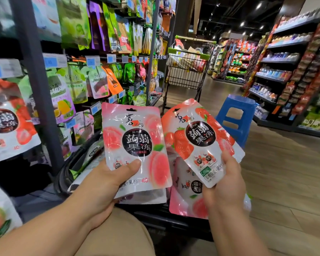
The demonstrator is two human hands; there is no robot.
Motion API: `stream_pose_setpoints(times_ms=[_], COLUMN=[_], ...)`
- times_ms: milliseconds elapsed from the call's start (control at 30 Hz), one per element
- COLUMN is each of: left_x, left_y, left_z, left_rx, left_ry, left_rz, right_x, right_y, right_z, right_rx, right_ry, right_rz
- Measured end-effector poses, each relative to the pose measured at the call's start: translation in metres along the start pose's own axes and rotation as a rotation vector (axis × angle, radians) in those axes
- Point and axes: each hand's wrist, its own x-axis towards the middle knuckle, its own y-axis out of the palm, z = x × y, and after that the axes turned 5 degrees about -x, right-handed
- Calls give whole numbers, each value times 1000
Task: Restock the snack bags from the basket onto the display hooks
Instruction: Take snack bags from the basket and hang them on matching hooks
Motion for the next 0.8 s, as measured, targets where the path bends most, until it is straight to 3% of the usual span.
stream_pose_setpoints(times_ms=[233, 400, 467, 533, 633, 733, 800], left_x=[-1, -8, -10, -11, -11, -15, -19], left_y=[-8, -12, -17, -27, -46, -68, -84], left_z=[-5, -16, -23, -28, -37, -47, -53], left_rx=[-77, -117, -120, -154, -176, -176, -142], left_ry=[94, 142, 153, 174, 238, 286, 316], left_rz=[-131, -182, -196, -220, -307, -373, -409], right_x=[-26, -36, -43, -51, -62, -66, -64], right_y=[40, 59, 68, 74, 91, 104, 110], right_z=[-10, -41, -44, -50, -59, -69, -77], right_rx=[80, -10, 85, -39, -358, -514, -551], right_ry=[55, 95, 243, 279, 119, -14, 8], right_rz=[141, 246, 315, 351, 409, 557, 642])
